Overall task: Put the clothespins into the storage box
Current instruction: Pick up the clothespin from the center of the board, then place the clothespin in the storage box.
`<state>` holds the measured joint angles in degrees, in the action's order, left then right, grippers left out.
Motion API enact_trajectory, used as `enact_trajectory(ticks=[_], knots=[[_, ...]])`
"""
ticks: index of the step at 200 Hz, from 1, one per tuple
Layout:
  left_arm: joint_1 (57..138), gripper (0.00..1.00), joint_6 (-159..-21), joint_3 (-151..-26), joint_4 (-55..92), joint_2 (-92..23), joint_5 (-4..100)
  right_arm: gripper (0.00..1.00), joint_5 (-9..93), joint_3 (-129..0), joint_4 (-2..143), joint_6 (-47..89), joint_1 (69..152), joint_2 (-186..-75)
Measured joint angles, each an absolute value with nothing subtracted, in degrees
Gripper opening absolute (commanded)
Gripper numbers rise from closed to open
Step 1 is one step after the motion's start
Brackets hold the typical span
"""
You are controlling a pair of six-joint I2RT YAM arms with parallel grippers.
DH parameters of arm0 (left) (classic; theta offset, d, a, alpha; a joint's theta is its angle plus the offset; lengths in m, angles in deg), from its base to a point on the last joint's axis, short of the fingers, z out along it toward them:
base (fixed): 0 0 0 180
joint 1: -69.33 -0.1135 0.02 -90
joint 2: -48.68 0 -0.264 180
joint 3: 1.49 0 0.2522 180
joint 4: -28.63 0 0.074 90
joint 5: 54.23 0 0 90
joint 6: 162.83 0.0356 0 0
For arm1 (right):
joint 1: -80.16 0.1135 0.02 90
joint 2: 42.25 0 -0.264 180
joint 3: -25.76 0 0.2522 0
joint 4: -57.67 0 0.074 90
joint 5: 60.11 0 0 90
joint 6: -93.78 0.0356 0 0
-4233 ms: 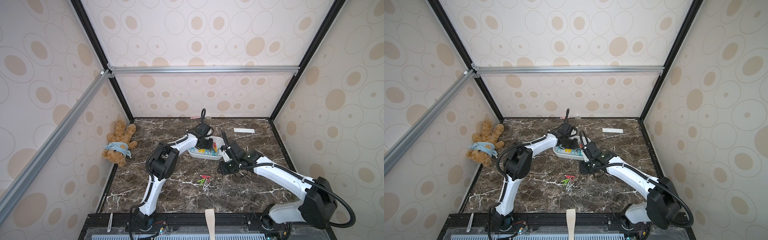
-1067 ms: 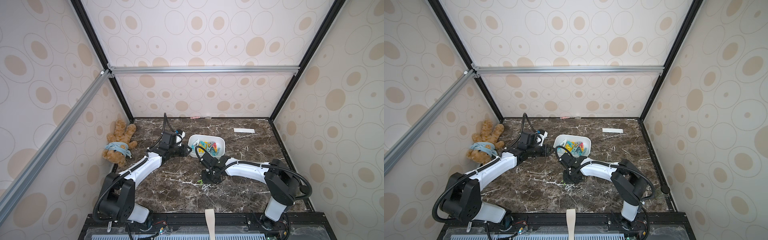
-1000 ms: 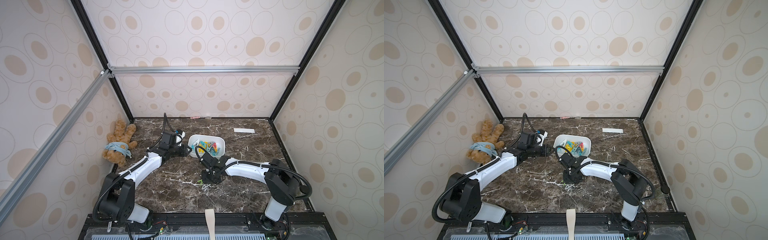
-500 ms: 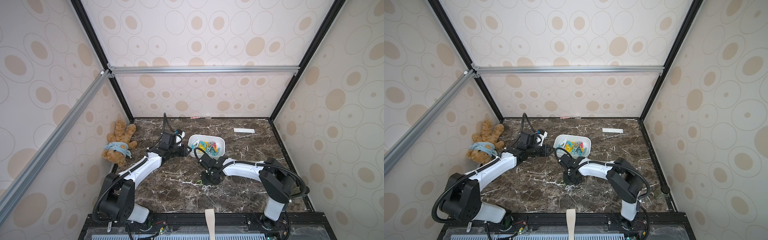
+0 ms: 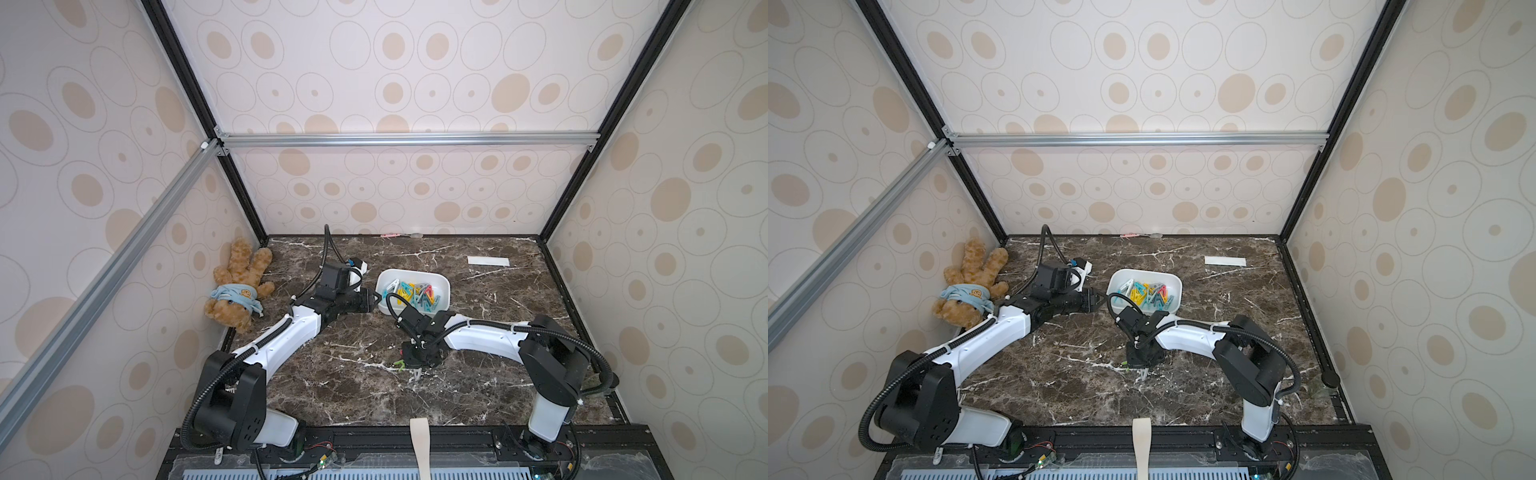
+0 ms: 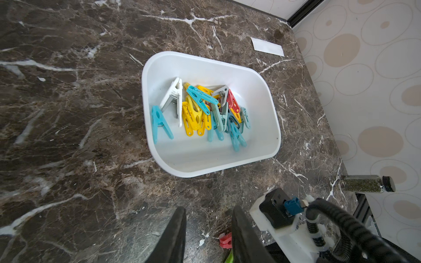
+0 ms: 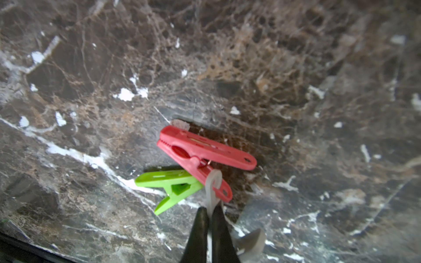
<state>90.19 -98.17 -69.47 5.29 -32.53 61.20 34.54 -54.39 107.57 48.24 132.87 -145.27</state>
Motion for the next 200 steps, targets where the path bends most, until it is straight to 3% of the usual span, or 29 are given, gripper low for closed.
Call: enact_trajectory(ticks=[42, 75, 141, 200], knots=[[90.11, 0.35, -98.19, -69.03, 4.59, -32.14, 60.48, 0.02, 36.22, -58.98, 112.38, 44.88, 131.12, -139.48], [90.02, 0.34, -98.72, -68.05, 3.52, -32.16, 60.07, 0.01, 41.51, -66.55, 112.47, 40.31, 123.62, -139.00], [90.00, 0.35, -99.07, -66.54, -0.66, -29.77, 57.29, 0.01, 47.28, -90.30, 116.64, 25.95, 111.16, -157.36], [89.95, 0.35, -101.91, -64.38, -2.32, -25.77, 55.50, 0.03, 48.33, -95.68, 119.62, 20.73, 107.34, -165.77]])
